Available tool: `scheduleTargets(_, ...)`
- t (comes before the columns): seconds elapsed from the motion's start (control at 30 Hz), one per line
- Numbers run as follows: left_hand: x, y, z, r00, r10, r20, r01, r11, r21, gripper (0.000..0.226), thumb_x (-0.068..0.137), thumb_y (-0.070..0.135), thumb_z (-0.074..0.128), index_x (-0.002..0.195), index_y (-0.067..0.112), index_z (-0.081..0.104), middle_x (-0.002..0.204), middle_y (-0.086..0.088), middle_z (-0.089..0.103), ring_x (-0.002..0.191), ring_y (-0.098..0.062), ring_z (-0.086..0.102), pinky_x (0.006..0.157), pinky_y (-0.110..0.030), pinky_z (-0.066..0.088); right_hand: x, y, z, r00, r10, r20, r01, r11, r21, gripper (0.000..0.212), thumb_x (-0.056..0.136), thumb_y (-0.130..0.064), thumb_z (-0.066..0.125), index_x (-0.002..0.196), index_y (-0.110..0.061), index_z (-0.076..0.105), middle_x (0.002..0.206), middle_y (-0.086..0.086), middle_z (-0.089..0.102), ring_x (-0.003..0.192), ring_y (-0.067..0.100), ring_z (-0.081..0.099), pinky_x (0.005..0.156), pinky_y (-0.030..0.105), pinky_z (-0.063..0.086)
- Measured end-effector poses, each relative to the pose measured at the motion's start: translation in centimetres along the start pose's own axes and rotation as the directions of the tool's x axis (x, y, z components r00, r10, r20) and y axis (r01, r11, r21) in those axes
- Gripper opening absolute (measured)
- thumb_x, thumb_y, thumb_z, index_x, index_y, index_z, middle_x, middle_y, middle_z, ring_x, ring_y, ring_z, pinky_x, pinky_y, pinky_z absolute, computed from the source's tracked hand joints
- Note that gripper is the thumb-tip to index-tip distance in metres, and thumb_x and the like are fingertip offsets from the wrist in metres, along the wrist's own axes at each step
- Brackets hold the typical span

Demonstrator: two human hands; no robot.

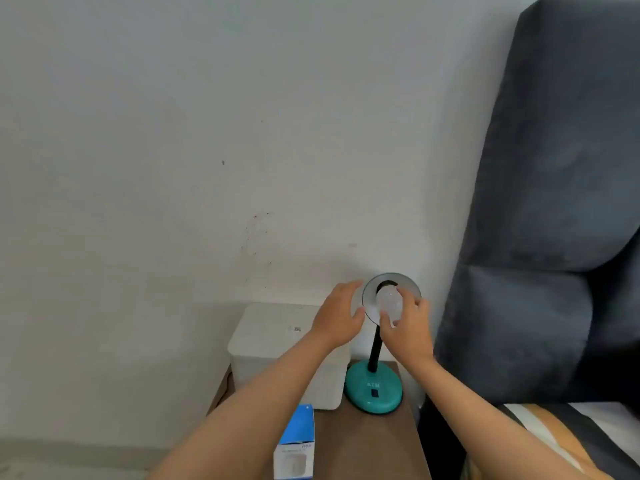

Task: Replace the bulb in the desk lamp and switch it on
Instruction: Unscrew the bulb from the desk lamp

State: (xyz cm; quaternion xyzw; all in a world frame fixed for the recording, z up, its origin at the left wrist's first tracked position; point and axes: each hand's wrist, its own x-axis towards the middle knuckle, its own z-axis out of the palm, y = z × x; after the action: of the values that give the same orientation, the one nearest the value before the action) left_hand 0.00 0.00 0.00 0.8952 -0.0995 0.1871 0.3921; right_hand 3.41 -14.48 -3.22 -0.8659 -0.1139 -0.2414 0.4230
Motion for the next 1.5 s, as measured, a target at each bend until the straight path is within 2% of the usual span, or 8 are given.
scheduleTargets(0.13,1.4,-0.3,1.2,0.998,0.035,-0.046,-0.037,0.998,-0.045,0.047,0.092,0.011,0.05,0.138,0.02,0.041,0.134,-0.005,0.049,0.12,-0.019,0.049,0.101,-0.029,0.042,0.6,-0.4,0.6,0.998,-0.022,-0.059,0.022,1.0,-0.004,0.054,0.083,-0.026,0.066,0.132,-0.019,0.042,0.126,0.012,0.039,0.076,0.02,0.06,0.072,0.03,0.055)
scheduleTargets(0.27,2.4,-1.0,2.3,0.987,0.075,-0.145,-0.08,0.996,-0.03,0.042,0.091,0.005,0.049,0.131,0.018,0.051,0.123,-0.006,0.056,0.11,-0.018,0.055,0.095,-0.026,0.045,1.2,-0.6,0.9,0.993,0.02,-0.12,-0.015,0.999,0.042,0.051,0.08,-0.027,0.069,0.125,-0.017,0.046,0.118,0.013,0.041,0.072,0.017,0.056,0.069,0.035,0.057)
scheduleTargets(0.37,3.1,-1.4,2.5,0.98,0.085,-0.181,-0.092,0.995,-0.028,0.04,0.089,0.003,0.05,0.125,0.018,0.057,0.114,-0.007,0.058,0.101,-0.021,0.059,0.088,-0.03,0.05,1.5,-0.9,1.0,0.987,0.067,-0.145,-0.059,0.996,0.063,0.05,0.079,-0.029,0.071,0.121,-0.014,0.047,0.115,0.013,0.041,0.076,0.017,0.052,0.065,0.027,0.05)
scheduleTargets(0.63,4.1,-1.9,2.6,0.983,0.083,-0.164,-0.09,0.995,-0.034,0.046,0.083,-0.006,0.052,0.121,0.018,0.061,0.103,-0.009,0.056,0.091,-0.024,0.061,0.086,-0.038,0.054,1.6,-0.9,1.3,0.983,0.134,-0.129,-0.124,0.989,0.081,0.046,0.084,-0.026,0.065,0.125,-0.014,0.049,0.118,0.016,0.051,0.097,0.025,0.054,0.078,0.024,0.041)
scheduleTargets(0.8,4.1,-2.2,2.6,0.985,0.056,-0.164,-0.072,0.993,-0.094,0.045,0.083,-0.007,0.051,0.118,0.018,0.061,0.109,-0.007,0.062,0.097,-0.019,0.061,0.088,-0.025,0.051,1.4,-1.0,1.4,0.981,0.151,-0.123,-0.142,0.987,0.078,0.048,0.083,-0.023,0.067,0.127,-0.015,0.049,0.117,0.017,0.051,0.089,0.018,0.049,0.077,0.024,0.04)
scheduleTargets(1.1,3.6,-2.2,2.8,0.988,0.018,-0.152,-0.051,0.976,-0.211,0.041,0.086,-0.008,0.042,0.115,0.017,0.058,0.101,0.006,0.061,0.093,-0.01,0.061,0.076,-0.005,0.046,1.5,-1.3,1.7,0.973,0.188,-0.137,-0.169,0.976,0.136,0.045,0.079,-0.016,0.069,0.121,-0.018,0.053,0.127,0.007,0.049,0.107,0.022,0.054,0.076,0.023,0.041)
scheduleTargets(1.37,3.9,-2.7,4.4,0.976,-0.062,-0.209,0.001,0.959,-0.283,0.049,0.082,-0.008,0.039,0.109,0.03,0.054,0.11,-0.003,0.062,0.099,-0.016,0.06,0.084,-0.033,0.054,1.5,-1.6,1.5,0.976,0.175,-0.127,-0.16,0.98,0.12,0.046,0.078,-0.012,0.068,0.12,-0.018,0.053,0.128,0.005,0.049,0.105,0.02,0.055,0.074,0.021,0.041)
scheduleTargets(1.5,4.0,-2.7,4.8,0.97,-0.084,-0.228,0.016,0.958,-0.285,0.051,0.082,-0.009,0.037,0.107,0.033,0.053,0.111,-0.003,0.06,0.1,-0.017,0.059,0.088,-0.036,0.052,1.6,-1.5,1.3,0.977,0.173,-0.123,-0.161,0.982,0.101,0.046,0.079,-0.013,0.067,0.122,-0.019,0.051,0.129,0.005,0.047,0.105,0.021,0.055,0.075,0.023,0.043)
